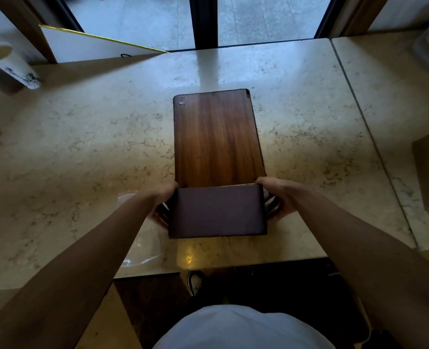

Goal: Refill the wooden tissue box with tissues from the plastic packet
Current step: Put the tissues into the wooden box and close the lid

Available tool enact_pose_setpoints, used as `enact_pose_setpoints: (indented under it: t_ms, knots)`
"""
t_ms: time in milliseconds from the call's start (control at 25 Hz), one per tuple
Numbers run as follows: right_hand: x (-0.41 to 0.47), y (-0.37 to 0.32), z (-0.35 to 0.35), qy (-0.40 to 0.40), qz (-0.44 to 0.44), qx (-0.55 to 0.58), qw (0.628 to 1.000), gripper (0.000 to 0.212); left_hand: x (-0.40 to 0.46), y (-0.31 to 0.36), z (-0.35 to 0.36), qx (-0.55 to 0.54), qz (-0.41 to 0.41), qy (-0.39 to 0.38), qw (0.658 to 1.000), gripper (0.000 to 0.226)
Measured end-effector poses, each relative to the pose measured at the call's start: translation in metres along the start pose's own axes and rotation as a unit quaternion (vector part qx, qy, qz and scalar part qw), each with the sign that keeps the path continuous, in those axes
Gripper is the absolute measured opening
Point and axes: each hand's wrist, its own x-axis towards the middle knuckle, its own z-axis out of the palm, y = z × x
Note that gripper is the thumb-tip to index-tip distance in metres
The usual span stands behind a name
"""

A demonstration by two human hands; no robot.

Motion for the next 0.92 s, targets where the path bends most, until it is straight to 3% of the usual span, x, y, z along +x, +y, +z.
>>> enact_pose_setpoints:
  t_ms: [160,280,440,640,760,920]
  knots:
    - [-0.007,0.004,-0.006,-0.023,-0.074,0.022,0.997,0.049,-0.016,-0.009,-0.009,-0.042,0.074,0.010,0.996,0.048]
    - [-0.016,0.003,-0.011,-0.048,-0.142,0.081,0.985,0.040,-0.026,-0.013,-0.012,-0.078,0.150,0.064,0.984,0.037]
    - [-0.025,0.006,-0.014,-0.055,-0.255,0.171,0.950,0.036,-0.032,-0.022,-0.004,-0.230,0.244,0.151,0.930,0.018]
    - [-0.017,0.026,0.009,0.047,-0.334,0.290,0.896,0.034,-0.022,-0.047,0.025,-0.284,0.282,0.160,0.902,0.033]
    - [-0.008,0.047,0.024,0.079,-0.341,0.337,0.874,0.029,-0.017,-0.054,0.037,-0.350,0.284,0.169,0.877,0.028]
    - [-0.001,0.077,0.039,0.090,-0.352,0.379,0.851,0.027,-0.014,-0.068,0.053,-0.322,0.313,0.225,0.865,0.017]
